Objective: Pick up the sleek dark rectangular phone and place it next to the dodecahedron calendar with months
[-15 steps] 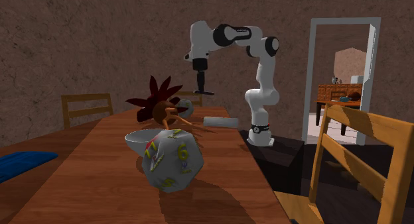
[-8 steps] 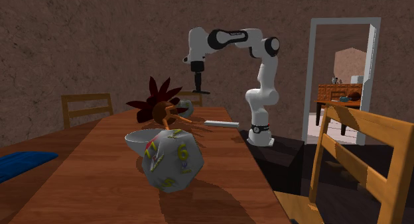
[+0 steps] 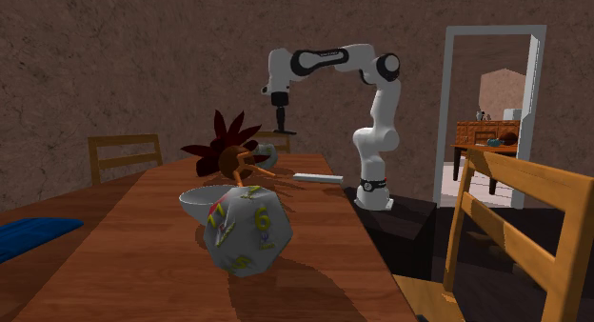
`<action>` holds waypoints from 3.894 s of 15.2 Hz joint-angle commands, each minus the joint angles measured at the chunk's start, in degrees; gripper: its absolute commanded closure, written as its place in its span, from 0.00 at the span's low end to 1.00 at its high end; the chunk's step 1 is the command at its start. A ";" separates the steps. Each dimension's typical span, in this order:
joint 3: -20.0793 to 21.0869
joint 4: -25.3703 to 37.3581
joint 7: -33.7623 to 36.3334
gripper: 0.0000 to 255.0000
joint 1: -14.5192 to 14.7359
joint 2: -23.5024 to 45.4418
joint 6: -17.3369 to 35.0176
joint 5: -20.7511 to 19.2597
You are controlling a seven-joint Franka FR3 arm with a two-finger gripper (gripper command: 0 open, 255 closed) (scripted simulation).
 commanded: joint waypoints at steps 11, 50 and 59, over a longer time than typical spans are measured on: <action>-8.13 0.86 -11.91 1.00 -4.40 2.99 1.93 -1.96; -10.24 -15.50 -15.87 1.00 -4.11 13.14 27.82 1.57; -10.09 -13.65 -15.00 0.00 -4.29 10.75 23.75 0.41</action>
